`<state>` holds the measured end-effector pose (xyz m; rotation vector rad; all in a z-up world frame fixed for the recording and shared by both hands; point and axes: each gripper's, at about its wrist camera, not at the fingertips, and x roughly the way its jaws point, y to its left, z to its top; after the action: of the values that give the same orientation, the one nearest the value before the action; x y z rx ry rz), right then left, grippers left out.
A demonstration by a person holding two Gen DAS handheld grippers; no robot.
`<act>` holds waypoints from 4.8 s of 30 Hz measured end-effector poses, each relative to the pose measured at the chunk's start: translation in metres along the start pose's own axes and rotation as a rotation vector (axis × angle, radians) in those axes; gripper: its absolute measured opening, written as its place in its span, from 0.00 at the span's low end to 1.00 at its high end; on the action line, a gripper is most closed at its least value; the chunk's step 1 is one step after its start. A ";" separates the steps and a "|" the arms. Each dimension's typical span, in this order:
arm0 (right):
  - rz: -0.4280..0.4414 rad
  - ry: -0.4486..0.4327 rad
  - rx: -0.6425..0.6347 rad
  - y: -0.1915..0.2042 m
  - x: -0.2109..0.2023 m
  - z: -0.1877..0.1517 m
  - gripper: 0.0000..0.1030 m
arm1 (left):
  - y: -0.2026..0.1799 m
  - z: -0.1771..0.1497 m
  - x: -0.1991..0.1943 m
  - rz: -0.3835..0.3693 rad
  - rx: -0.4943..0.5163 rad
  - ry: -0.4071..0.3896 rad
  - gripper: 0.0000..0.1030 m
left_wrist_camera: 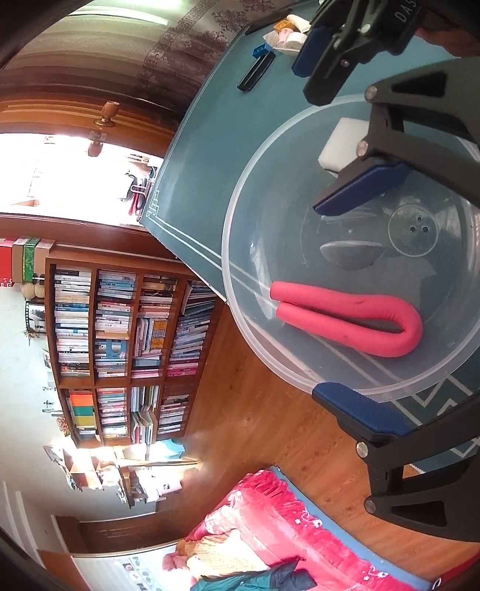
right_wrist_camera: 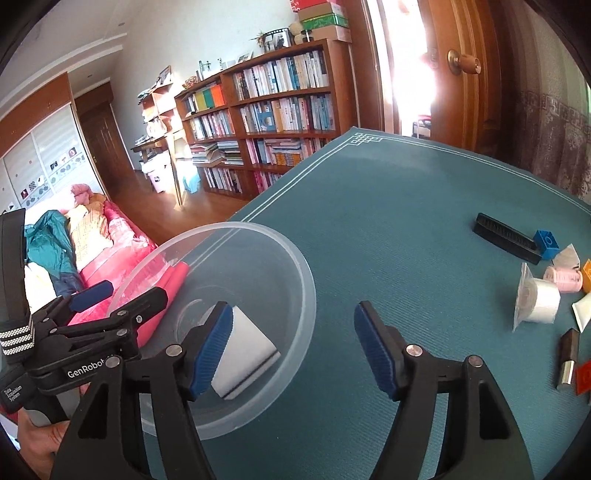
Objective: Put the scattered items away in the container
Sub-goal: 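Carry both items to the clear bowl and release them inside, then grasp the wrapped white roll with the left tool while the right tool grasps another sponge, then carry the roll and sponge to the clear bowl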
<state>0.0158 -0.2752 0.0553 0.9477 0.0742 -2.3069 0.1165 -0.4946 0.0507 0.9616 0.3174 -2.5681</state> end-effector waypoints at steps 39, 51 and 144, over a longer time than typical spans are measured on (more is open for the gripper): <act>-0.313 -0.131 0.438 -0.197 -0.128 -0.076 0.70 | -0.174 -0.014 -0.011 -0.127 0.305 0.022 1.00; -0.448 -0.121 0.532 -0.252 -0.158 -0.109 0.70 | -0.247 -0.019 -0.003 -0.239 0.402 0.072 1.00; -0.388 -0.185 0.473 -0.225 -0.148 -0.082 0.33 | -0.247 0.009 0.015 -0.297 0.295 0.032 0.54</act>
<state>0.0161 0.0066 0.0508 1.0050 -0.4178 -2.8334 -0.0034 -0.2781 0.0663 1.1320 0.0942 -2.9320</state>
